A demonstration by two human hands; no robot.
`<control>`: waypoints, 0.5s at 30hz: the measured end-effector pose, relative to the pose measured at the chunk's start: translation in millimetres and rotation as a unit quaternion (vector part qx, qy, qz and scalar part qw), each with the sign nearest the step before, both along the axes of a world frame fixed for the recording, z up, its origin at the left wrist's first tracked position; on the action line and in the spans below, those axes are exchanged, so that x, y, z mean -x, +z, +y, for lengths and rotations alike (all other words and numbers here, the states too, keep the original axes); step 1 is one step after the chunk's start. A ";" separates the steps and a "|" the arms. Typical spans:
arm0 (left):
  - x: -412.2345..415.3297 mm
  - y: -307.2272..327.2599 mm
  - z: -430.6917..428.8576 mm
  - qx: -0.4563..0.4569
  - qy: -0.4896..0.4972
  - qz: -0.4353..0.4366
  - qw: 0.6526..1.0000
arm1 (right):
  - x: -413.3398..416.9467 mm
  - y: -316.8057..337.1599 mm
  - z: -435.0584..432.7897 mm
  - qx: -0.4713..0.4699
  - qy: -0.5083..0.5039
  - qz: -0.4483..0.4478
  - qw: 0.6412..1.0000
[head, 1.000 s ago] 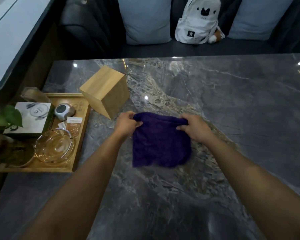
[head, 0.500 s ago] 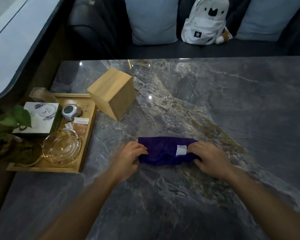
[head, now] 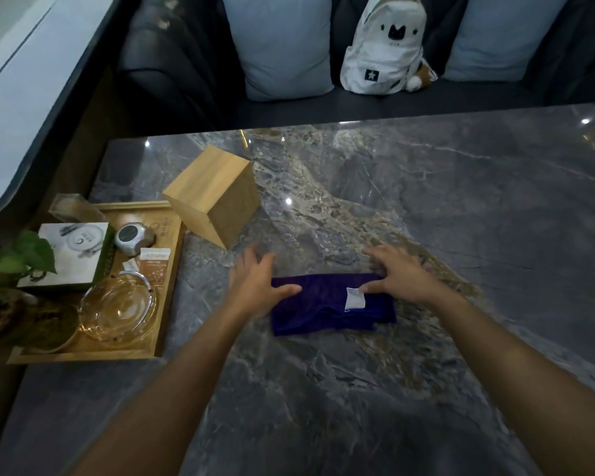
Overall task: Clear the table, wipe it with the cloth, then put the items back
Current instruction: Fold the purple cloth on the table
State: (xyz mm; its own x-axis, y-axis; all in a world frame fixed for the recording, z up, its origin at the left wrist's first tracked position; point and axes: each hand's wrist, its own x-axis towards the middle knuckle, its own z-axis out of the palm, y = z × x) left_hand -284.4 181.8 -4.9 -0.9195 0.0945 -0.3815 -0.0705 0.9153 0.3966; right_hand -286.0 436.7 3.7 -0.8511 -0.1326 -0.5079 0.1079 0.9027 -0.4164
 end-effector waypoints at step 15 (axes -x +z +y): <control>-18.8 29.5 -3.6 -0.452 0.027 -0.083 0.888 | -47.1 16.6 11.1 0.332 -0.152 -0.017 0.931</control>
